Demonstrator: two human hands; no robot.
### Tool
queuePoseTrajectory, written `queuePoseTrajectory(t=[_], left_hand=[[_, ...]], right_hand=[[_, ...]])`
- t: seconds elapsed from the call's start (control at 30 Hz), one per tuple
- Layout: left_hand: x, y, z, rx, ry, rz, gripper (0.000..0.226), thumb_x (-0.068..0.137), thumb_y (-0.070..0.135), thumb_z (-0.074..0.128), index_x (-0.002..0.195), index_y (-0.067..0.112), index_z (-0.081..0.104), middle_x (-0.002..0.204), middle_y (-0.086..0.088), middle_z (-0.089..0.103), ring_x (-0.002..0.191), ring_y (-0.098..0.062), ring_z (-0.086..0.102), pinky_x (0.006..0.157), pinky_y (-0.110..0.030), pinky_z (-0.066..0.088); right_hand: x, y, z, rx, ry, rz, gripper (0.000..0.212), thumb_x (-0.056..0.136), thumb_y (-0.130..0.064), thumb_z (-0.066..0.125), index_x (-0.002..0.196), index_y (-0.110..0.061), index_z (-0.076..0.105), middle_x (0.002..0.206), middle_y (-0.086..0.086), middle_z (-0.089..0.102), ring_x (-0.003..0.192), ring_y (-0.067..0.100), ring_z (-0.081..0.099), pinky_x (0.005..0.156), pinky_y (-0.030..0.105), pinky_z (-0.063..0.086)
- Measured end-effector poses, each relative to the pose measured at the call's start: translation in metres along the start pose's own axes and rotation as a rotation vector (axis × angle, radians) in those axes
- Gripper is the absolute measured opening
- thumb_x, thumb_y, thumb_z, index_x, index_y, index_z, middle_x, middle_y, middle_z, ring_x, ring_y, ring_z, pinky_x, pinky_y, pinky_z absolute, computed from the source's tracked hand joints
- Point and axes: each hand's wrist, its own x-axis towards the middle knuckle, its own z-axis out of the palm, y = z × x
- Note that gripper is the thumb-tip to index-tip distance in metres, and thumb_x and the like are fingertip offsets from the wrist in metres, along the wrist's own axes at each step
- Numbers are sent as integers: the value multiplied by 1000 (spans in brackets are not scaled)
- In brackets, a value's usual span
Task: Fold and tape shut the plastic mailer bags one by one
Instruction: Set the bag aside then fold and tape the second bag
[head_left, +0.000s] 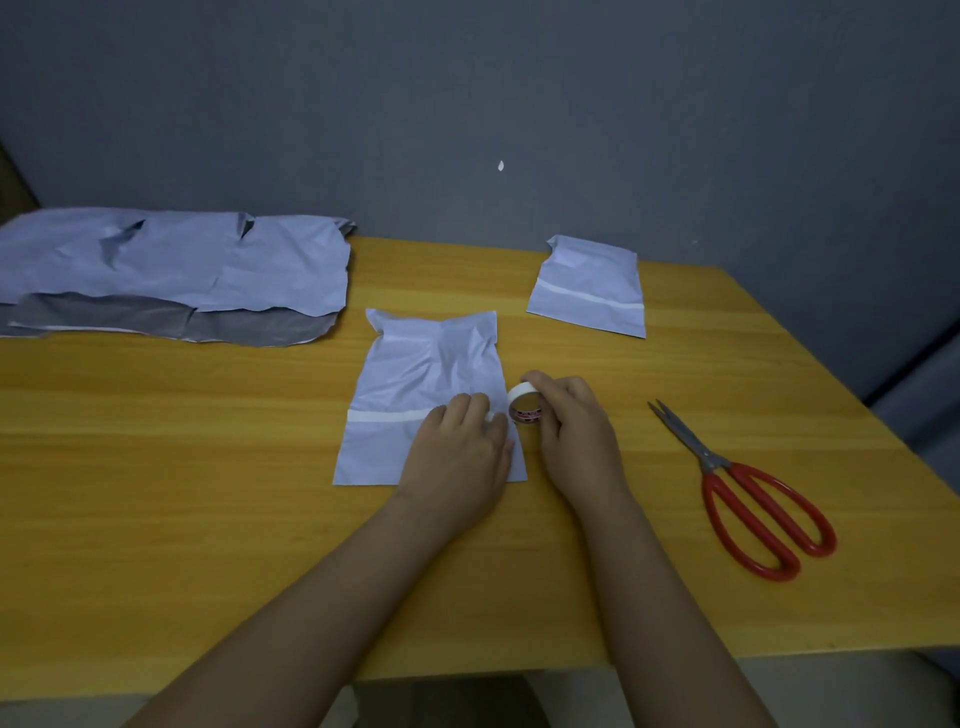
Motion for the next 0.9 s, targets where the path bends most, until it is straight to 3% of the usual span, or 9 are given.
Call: queuePoseTrajectory(t=[0.07, 0.13, 0.2, 0.23, 0.4, 0.9], left_hand=[[0, -2, 0, -32, 24, 34, 47, 90, 31, 32, 95, 7, 71, 98, -8, 65, 88, -24, 62, 75, -33, 51], [0, 0, 0, -143, -36, 52, 49, 98, 31, 29, 118, 2, 63, 120, -11, 61, 109, -25, 58, 93, -33, 45], [0, 0, 1, -164, -117, 28, 51, 103, 33, 22, 144, 5, 34, 150, -8, 35, 137, -20, 33, 112, -27, 21], [-1, 0, 3, -175, -129, 10, 52, 104, 34, 19, 149, 8, 23, 156, -6, 24, 142, -16, 21, 114, -25, 11], [-3, 1, 4, -235, -181, -34, 55, 103, 37, 17, 151, 12, 11, 159, -2, 13, 145, -11, 7, 116, -24, 2], [-2, 1, 2, -223, -233, -40, 54, 104, 36, 18, 151, 11, 16, 159, -6, 12, 146, -16, 9, 117, -29, 6]], right_hand=[[0, 0, 1, -4, 7, 0, 40, 96, -3, 44, 129, -20, 57, 107, 2, 53, 86, 15, 50, 64, 27, 38], [0, 0, 2, -1, 15, -5, 40, 95, -2, 45, 129, -19, 58, 106, 2, 53, 84, 11, 47, 64, 26, 35], [1, 1, 3, 2, 24, -13, 39, 95, -2, 46, 129, -18, 58, 105, 2, 54, 83, 8, 43, 62, 23, 32], [1, 1, 3, 5, 30, -15, 39, 95, -2, 46, 128, -18, 59, 105, 2, 54, 82, 6, 42, 62, 22, 31], [1, 3, 4, 23, 51, -8, 37, 95, -4, 48, 128, -17, 59, 106, 3, 55, 83, 4, 42, 64, 22, 34], [2, 1, 1, -24, 69, -26, 40, 92, 1, 47, 126, -16, 61, 97, -2, 47, 83, 8, 43, 64, 25, 35]])
